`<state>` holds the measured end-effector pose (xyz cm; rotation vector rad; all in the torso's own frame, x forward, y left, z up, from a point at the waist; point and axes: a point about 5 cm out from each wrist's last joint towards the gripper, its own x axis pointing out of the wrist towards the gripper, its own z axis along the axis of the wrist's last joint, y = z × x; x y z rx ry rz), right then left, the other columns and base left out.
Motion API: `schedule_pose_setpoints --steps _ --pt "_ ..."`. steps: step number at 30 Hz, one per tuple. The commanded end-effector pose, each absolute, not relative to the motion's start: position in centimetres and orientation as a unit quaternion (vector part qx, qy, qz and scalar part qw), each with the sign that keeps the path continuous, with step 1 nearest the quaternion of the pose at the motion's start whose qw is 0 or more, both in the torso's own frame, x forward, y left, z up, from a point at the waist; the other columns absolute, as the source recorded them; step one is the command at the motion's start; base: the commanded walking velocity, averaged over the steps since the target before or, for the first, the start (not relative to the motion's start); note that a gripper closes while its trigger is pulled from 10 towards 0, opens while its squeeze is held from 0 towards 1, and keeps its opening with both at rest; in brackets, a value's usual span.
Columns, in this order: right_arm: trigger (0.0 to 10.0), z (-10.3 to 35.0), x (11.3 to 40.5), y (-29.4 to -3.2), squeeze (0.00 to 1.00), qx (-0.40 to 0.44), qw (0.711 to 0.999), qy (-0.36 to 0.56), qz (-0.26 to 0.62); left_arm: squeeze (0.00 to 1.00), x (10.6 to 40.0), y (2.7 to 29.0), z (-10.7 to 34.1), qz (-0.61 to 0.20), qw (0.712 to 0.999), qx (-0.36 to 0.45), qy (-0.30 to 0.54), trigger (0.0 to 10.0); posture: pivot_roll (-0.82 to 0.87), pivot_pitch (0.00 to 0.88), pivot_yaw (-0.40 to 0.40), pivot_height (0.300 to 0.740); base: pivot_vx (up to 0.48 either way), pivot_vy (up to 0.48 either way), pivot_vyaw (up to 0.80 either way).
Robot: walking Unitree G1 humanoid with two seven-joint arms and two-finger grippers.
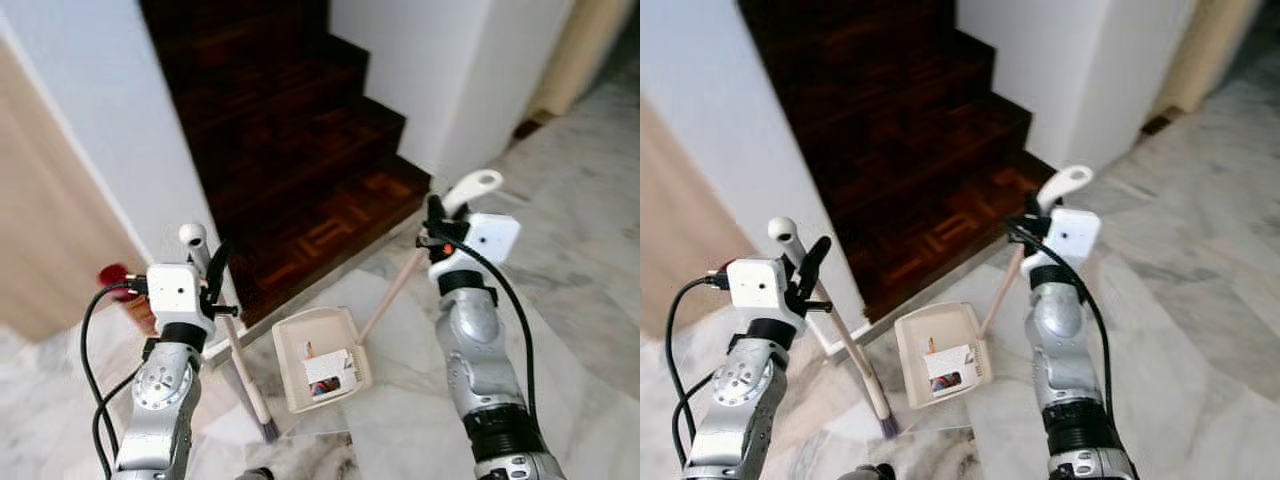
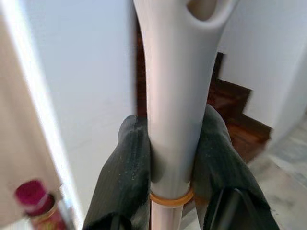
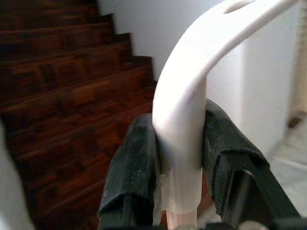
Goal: Sweep floor
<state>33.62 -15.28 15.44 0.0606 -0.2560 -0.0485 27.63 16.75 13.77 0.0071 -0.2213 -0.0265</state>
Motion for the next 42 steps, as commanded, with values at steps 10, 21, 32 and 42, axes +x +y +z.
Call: schedule_pose_setpoints --steps 10,21,32,42 --pt "10.0 16.92 33.77 -14.61 0.00 0.035 0.987 -0.160 -0.009 0.00 27.23 16.90 14.64 -0.016 0.991 0.019 -0.132 10.0 -0.04 0.068 -0.017 0.740 0.000 0.000 0.80" --pt "10.0 17.09 33.90 -14.76 0.00 0.035 0.987 -0.158 -0.009 0.00 27.10 17.08 14.52 -0.005 0.992 0.025 -0.126 10.0 -0.04 0.108 -0.028 0.740 0.000 0.000 0.80" --pt "10.0 16.91 34.12 -14.50 0.00 0.062 0.988 -0.143 0.002 0.00 27.19 17.27 14.59 0.002 0.992 0.020 -0.122 10.0 -0.04 0.126 -0.032 0.740 0.000 0.048 0.26" --pt "10.0 16.69 34.17 -14.71 0.00 0.070 0.989 -0.132 -0.004 0.00 27.11 17.14 14.63 -0.001 0.992 0.018 -0.122 10.0 -0.04 0.130 -0.033 0.740 0.000 0.264 0.00"
